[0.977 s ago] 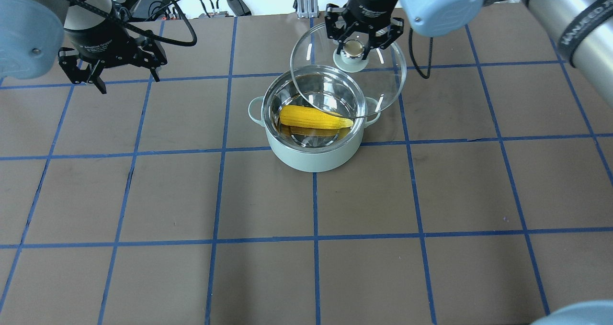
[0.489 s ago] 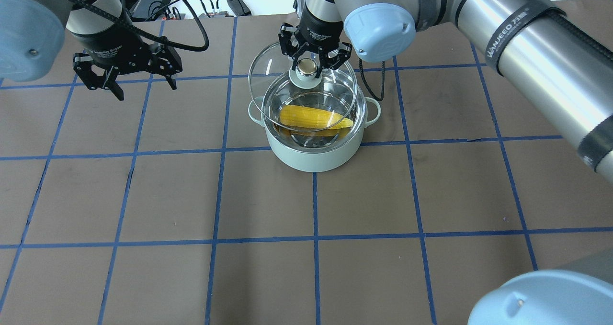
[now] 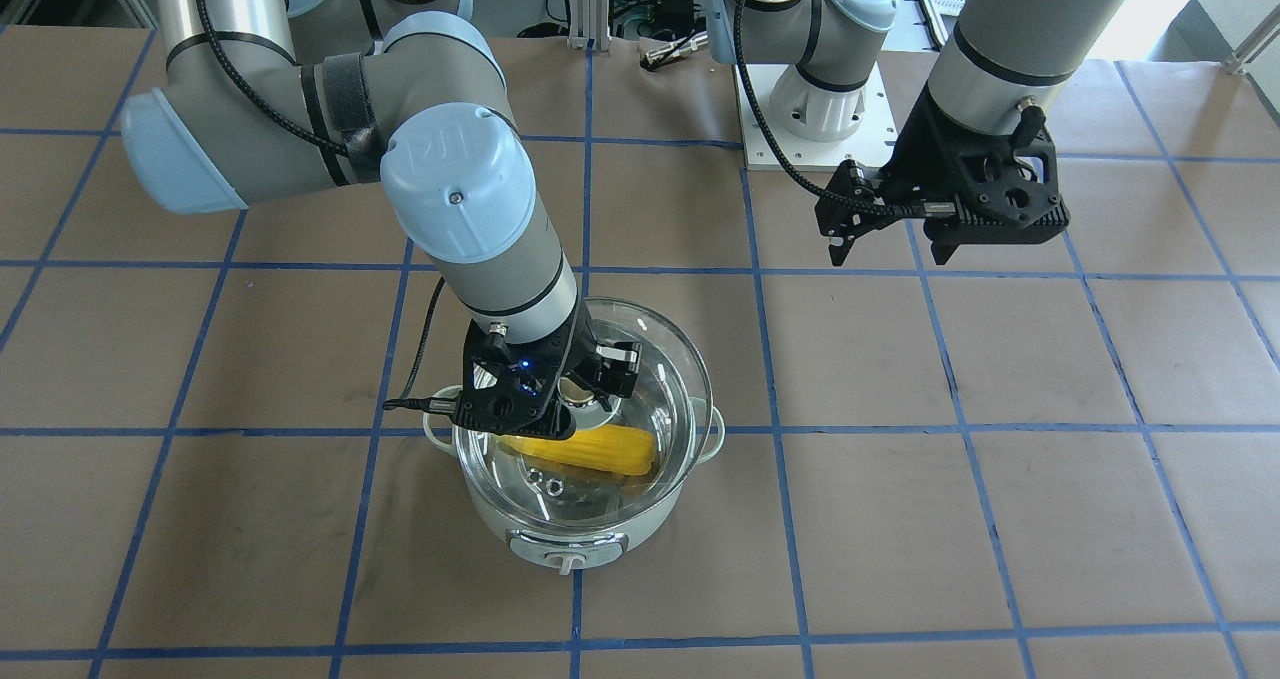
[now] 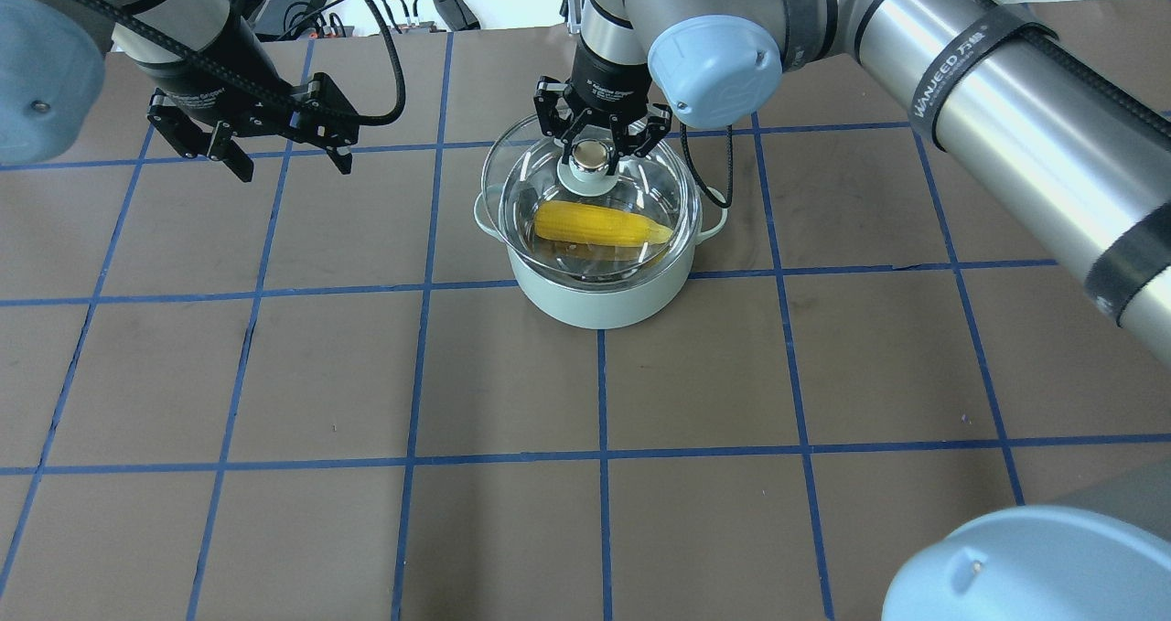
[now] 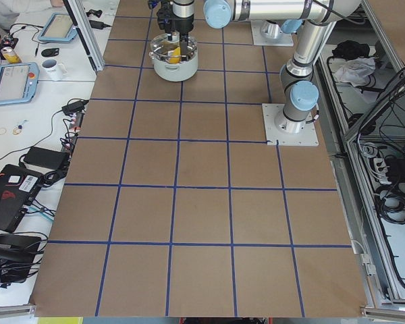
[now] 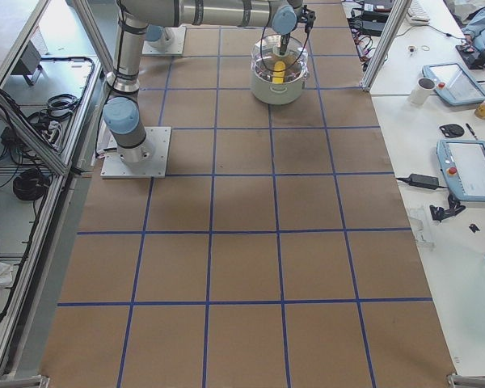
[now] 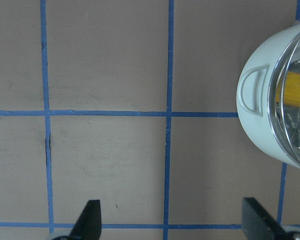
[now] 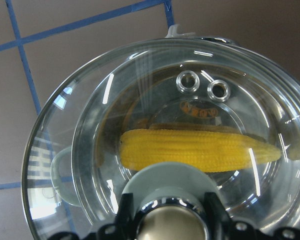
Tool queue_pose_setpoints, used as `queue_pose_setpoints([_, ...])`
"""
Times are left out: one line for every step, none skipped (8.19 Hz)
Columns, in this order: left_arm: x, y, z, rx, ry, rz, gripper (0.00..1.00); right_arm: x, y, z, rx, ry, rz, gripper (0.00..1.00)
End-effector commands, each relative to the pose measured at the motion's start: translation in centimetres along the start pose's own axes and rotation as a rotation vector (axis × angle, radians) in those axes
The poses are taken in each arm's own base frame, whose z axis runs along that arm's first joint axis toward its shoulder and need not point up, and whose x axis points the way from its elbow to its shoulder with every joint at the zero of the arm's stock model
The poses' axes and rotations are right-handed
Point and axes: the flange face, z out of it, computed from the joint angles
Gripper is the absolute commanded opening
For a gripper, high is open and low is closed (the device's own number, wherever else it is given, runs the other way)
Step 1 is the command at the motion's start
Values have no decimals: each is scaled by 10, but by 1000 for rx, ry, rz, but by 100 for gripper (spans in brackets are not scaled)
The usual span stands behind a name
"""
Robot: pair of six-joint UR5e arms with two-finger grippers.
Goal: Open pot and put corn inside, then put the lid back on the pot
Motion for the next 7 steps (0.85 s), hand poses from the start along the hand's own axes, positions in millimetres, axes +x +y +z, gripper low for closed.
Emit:
queue_pose_setpoints([1,5,1,-7,-2,7,100,1,-2,1,15,10,-29,8])
queue_pose_setpoints([4,8,8,-22,4,10,100,1,-4,2,24,10,-50,8])
queue_pose_setpoints([11,12,12,-33,-3,21,100,2,-4,0,30,13,-54,8])
queue_pose_setpoints([15,19,5,-25,-2,-12,100,2,-4,2,29,16,-55,8])
queue_pose_setpoints([16,21,6,-31,-1,-16,100,3,-4,5,24,17,-57,8])
queue_pose_setpoints([17,28,6,-31,1,-4,100,4,-3,10,14,20,-54,8])
queue_pose_setpoints([17,35,12,-44,2,-4,100,7,-2,13,7,23,-55,8])
